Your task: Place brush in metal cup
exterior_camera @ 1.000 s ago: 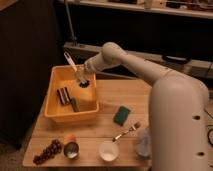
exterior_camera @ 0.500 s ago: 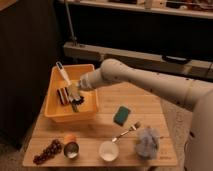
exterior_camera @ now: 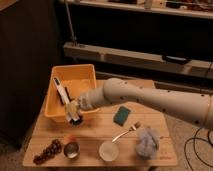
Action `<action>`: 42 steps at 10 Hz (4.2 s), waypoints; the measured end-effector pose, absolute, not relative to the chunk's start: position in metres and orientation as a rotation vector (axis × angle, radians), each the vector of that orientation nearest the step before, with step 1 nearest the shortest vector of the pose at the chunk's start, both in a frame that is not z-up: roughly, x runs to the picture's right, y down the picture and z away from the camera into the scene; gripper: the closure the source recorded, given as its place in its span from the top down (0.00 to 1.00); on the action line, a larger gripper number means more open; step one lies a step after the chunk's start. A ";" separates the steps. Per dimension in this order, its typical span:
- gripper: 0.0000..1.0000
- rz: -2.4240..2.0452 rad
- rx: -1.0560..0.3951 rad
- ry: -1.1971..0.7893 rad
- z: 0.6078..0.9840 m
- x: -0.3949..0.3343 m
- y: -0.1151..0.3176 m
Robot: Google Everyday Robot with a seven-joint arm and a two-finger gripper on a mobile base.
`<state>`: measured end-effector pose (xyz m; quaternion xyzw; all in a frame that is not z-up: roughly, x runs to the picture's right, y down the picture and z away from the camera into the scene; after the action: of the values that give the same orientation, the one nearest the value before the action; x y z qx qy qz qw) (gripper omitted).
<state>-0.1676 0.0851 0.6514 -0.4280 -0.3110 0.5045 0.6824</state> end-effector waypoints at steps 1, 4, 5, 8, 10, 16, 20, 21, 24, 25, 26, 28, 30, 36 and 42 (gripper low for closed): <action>0.00 1.109 -0.999 -0.726 0.650 -0.170 0.091; 0.00 1.103 -1.008 -0.733 0.649 -0.172 0.092; 0.00 1.103 -1.008 -0.733 0.649 -0.172 0.092; 0.00 1.100 -1.016 -0.730 0.650 -0.171 0.094; 0.00 1.066 -1.051 -0.716 0.646 -0.173 0.108; 0.00 0.839 -1.199 -0.693 0.588 -0.209 0.197; 0.00 0.687 -1.268 -0.680 0.597 -0.233 0.222; 0.00 0.654 -1.275 -0.675 0.602 -0.237 0.224; 0.00 0.637 -1.284 -0.657 0.613 -0.236 0.230; 0.00 0.639 -1.291 -0.651 0.618 -0.233 0.235; 0.00 0.640 -1.295 -0.649 0.623 -0.230 0.238; 0.00 0.640 -1.299 -0.647 0.633 -0.224 0.241; 0.00 0.624 -1.298 -0.652 0.638 -0.222 0.241; 0.00 0.603 -1.322 -0.641 0.659 -0.209 0.244; 0.07 0.598 -1.326 -0.640 0.659 -0.210 0.237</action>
<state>-0.2101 0.2374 0.6591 -0.5954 -0.2872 0.2686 0.7006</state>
